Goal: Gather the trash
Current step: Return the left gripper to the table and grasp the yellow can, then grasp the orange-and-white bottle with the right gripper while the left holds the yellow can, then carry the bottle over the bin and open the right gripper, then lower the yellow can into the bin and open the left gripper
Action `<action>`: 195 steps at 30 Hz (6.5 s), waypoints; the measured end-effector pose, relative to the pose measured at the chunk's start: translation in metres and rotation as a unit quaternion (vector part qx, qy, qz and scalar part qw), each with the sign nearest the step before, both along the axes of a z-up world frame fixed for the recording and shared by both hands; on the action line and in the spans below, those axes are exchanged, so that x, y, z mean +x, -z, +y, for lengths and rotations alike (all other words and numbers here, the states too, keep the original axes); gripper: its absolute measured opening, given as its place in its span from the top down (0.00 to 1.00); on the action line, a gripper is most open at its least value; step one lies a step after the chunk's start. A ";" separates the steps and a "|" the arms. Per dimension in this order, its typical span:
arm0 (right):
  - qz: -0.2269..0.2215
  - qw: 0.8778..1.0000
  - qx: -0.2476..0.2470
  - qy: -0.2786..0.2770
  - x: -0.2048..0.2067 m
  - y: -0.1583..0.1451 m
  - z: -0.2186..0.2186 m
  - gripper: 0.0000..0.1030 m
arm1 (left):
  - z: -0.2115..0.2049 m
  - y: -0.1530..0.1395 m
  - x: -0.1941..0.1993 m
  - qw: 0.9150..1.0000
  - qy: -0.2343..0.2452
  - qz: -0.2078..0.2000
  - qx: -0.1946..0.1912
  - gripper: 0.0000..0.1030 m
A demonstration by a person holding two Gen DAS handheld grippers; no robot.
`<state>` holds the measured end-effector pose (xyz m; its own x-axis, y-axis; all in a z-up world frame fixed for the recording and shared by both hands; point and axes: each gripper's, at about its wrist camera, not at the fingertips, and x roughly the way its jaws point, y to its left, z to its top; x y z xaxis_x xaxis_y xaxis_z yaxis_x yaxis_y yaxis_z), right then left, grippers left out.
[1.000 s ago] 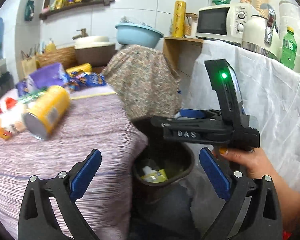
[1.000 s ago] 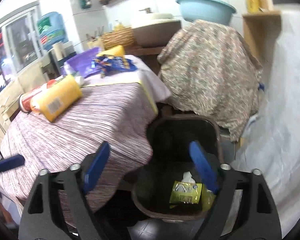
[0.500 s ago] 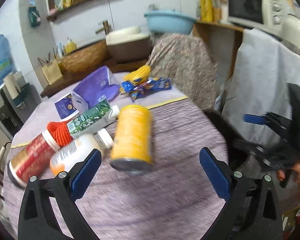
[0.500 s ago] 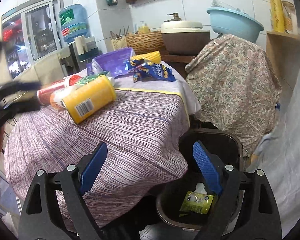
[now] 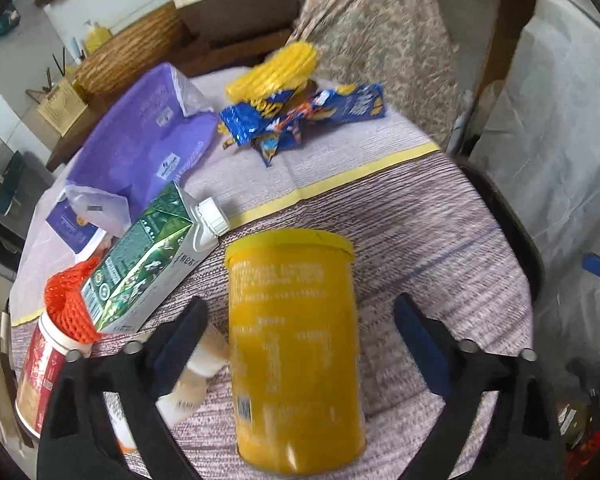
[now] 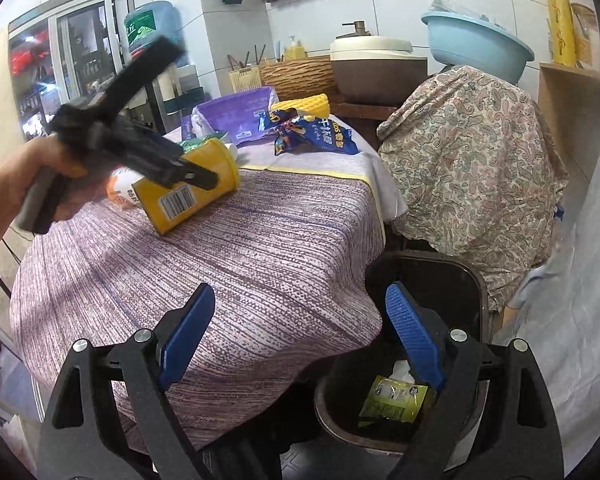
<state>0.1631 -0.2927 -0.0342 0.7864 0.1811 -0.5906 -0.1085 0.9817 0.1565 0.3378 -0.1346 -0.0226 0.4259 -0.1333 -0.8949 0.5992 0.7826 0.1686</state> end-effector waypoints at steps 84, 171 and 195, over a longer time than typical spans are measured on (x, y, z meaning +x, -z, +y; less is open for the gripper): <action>-0.091 0.880 -0.294 -0.361 0.130 -0.067 0.239 0.39 | 0.220 -0.046 -0.219 0.916 -0.266 -0.199 -0.225 0.36; 0.106 0.973 -0.087 0.183 -0.075 0.108 -0.132 0.17 | -0.176 0.110 -0.119 0.982 0.024 0.007 -0.188 0.36; 0.071 0.957 -0.137 0.248 -0.095 0.077 -0.136 0.15 | -0.186 0.130 -0.125 0.987 0.030 -0.001 -0.157 0.13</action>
